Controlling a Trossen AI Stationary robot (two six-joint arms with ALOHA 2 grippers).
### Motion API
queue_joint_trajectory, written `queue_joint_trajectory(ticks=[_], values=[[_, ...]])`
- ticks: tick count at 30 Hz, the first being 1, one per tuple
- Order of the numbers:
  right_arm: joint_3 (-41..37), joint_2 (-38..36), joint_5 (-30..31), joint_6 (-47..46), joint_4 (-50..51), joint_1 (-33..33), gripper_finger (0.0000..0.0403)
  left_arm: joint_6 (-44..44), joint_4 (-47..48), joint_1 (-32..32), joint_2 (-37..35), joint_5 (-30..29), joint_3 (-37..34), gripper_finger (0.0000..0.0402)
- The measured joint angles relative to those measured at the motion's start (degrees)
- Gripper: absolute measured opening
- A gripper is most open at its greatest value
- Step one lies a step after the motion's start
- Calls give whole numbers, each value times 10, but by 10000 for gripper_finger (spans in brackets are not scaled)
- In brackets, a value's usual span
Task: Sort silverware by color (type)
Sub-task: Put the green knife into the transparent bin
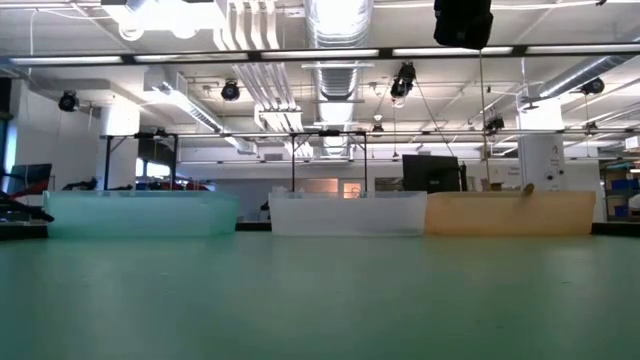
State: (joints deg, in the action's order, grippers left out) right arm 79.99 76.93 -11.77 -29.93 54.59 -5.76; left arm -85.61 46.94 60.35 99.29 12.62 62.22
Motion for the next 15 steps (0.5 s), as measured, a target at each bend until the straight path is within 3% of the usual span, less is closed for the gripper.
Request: queue_joint_trajectory(ticks=[6, 15], values=[[0, 0, 0, 3, 0, 0, 141, -67, -1, 28, 0, 14, 0, 36], [0, 0, 0, 6, 0, 0, 141, -84, -2, 30, 0, 14, -1, 36]])
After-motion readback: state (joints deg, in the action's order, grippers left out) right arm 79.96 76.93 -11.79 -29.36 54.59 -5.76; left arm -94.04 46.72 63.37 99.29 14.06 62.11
